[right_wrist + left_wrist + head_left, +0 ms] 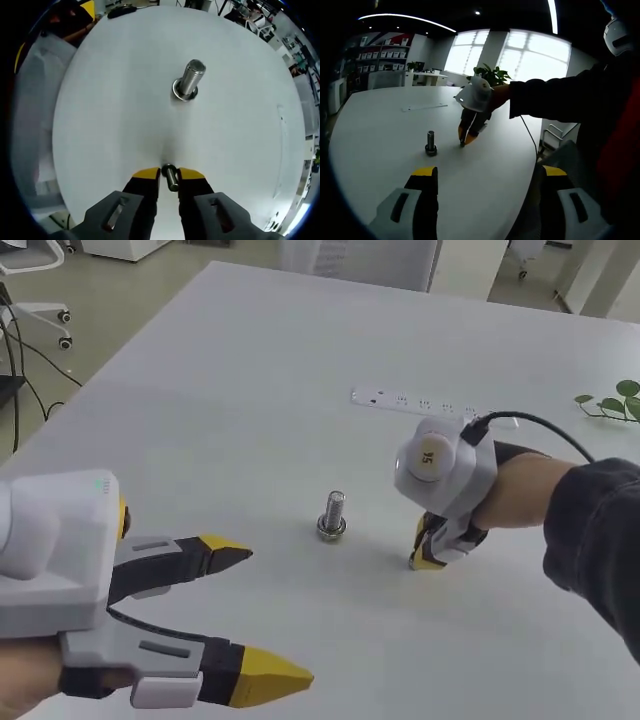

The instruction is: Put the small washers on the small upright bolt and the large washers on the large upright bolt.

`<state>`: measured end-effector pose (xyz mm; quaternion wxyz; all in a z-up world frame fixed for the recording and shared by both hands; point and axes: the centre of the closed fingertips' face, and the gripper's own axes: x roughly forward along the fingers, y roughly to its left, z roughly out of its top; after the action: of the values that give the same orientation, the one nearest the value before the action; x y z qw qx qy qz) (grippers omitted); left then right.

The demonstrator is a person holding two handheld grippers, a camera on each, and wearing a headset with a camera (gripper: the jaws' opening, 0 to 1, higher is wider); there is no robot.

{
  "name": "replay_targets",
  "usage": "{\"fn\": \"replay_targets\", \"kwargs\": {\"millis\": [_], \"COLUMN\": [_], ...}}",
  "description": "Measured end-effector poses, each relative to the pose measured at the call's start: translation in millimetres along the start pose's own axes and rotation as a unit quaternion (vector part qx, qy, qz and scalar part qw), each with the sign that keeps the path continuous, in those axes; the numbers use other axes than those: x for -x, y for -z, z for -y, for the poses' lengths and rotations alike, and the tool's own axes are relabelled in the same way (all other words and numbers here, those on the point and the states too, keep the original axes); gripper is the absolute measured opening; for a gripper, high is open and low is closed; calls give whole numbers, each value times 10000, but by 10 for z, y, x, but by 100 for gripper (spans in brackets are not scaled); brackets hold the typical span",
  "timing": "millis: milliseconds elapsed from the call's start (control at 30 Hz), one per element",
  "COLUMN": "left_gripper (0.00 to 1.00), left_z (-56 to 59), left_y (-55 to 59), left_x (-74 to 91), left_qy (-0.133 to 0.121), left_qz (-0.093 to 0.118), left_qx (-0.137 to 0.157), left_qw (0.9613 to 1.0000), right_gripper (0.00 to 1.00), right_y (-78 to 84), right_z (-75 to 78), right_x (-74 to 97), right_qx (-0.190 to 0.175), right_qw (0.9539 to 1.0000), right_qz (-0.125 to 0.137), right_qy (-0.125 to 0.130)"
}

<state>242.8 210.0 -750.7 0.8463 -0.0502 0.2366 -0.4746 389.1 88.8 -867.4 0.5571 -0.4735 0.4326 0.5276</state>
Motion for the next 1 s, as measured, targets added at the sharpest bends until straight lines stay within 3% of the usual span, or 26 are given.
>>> {"fn": "replay_targets", "kwargs": {"millis": [467, 1000], "left_gripper": [84, 84], "left_z": [6, 30], "left_y": [-7, -38], "left_x": [-14, -32], "left_qy": [21, 65], "left_qz": [-13, -7], "left_qx": [-22, -86], "left_qw": [10000, 9999], "right_gripper": [25, 58], "right_y": [-17, -20], "right_z": [17, -50], "right_x": [48, 176], "right_qx": [-164, -599], "right_qw": [9997, 9966], "right_qz": [151, 522], "right_qy": [66, 192]}}
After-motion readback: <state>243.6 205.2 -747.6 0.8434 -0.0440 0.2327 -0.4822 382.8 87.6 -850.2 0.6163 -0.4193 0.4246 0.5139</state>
